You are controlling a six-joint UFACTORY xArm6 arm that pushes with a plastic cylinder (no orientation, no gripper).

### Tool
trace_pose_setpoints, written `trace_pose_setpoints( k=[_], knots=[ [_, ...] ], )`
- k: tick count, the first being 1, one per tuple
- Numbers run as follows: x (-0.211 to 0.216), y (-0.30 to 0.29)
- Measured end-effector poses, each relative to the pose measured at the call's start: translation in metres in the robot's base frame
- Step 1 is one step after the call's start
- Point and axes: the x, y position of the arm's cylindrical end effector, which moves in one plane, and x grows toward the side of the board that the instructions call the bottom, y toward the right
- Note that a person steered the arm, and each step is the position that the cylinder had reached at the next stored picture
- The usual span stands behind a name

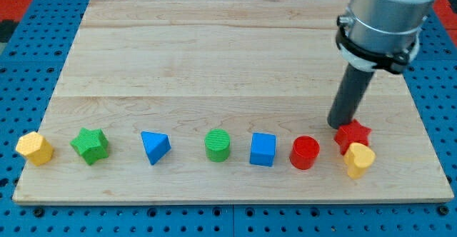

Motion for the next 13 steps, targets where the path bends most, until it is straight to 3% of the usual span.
trace_pose_setpoints(
  k=[4,6,8,13],
  knots=[
    [0.033,0.093],
    [0.112,0.122],
    [0.111,0.015],
    [0.091,0.017]
  ],
)
